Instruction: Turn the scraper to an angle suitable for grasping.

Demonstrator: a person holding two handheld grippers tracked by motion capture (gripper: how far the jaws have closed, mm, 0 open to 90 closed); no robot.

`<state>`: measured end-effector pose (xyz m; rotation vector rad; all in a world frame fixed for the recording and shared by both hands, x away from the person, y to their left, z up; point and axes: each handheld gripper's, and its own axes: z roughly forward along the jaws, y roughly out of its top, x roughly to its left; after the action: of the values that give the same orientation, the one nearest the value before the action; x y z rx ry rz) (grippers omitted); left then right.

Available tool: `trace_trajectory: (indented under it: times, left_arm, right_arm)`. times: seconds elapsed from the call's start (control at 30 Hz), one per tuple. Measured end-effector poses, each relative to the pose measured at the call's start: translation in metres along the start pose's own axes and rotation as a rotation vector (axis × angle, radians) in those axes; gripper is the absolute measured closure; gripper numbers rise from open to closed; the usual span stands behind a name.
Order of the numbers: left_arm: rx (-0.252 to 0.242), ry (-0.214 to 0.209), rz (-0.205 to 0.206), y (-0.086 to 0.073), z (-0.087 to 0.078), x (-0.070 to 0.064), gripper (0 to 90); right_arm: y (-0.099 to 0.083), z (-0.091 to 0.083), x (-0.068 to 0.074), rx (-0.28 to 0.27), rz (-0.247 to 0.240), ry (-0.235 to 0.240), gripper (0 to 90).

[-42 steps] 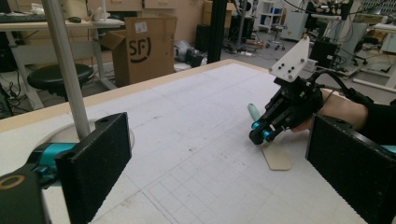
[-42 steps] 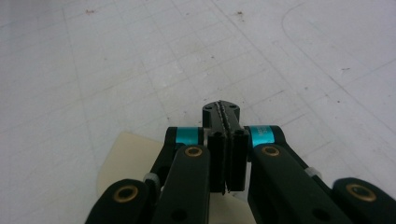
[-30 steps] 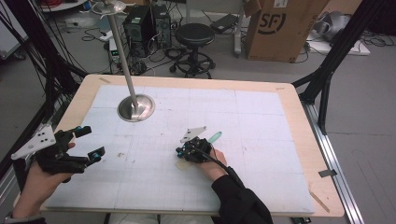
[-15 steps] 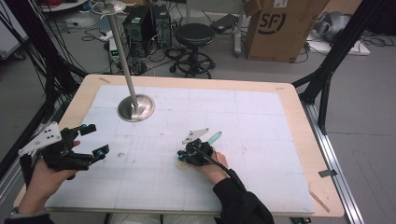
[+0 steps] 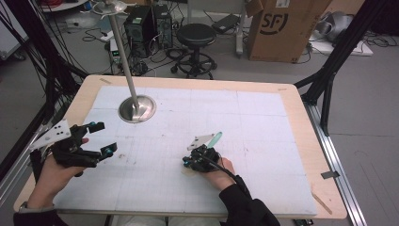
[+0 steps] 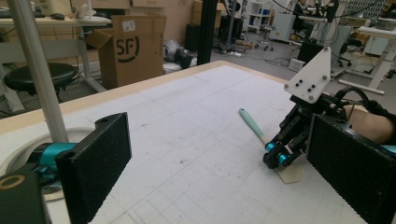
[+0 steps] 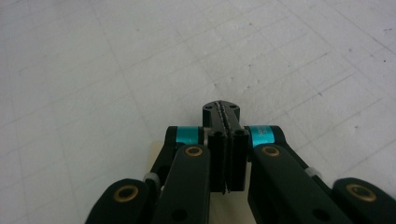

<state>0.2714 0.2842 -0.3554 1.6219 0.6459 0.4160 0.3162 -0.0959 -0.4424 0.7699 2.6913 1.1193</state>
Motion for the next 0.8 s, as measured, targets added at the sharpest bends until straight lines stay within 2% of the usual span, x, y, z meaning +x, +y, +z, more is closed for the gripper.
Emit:
trace_trajectory:
  times: [0.13, 0.2, 0.27, 0.57, 0.67, 0.8]
  left_arm:
    - [0.003, -0.010, 0.004, 0.001, 0.005, 0.000, 7.4]
    - [0.003, -0.013, 0.002, 0.001, 0.007, 0.000, 7.5]
    - [0.006, -0.012, 0.004, 0.001, 0.008, 0.001, 7.5]
    - [0.003, -0.022, -0.002, 0.005, 0.016, 0.002, 7.5]
    - [0.006, -0.024, -0.002, 0.005, 0.018, 0.002, 7.5]
    - [0.016, -0.028, -0.004, 0.005, 0.022, 0.003, 7.5]
  right_arm:
    - [-0.004, -0.003, 0.000, -0.003, -0.002, 0.009, 89.9]
    - [-0.009, -0.008, -0.002, -0.005, 0.035, 0.027, 89.9]
    - [-0.012, -0.013, -0.001, 0.005, 0.042, 0.029, 89.9]
    - [-0.027, -0.033, -0.003, 0.048, 0.045, 0.039, 89.9]
    - [-0.034, -0.038, -0.007, 0.040, 0.064, 0.066, 90.0]
    - [-0.040, -0.046, -0.005, 0.046, 0.049, 0.030, 90.0]
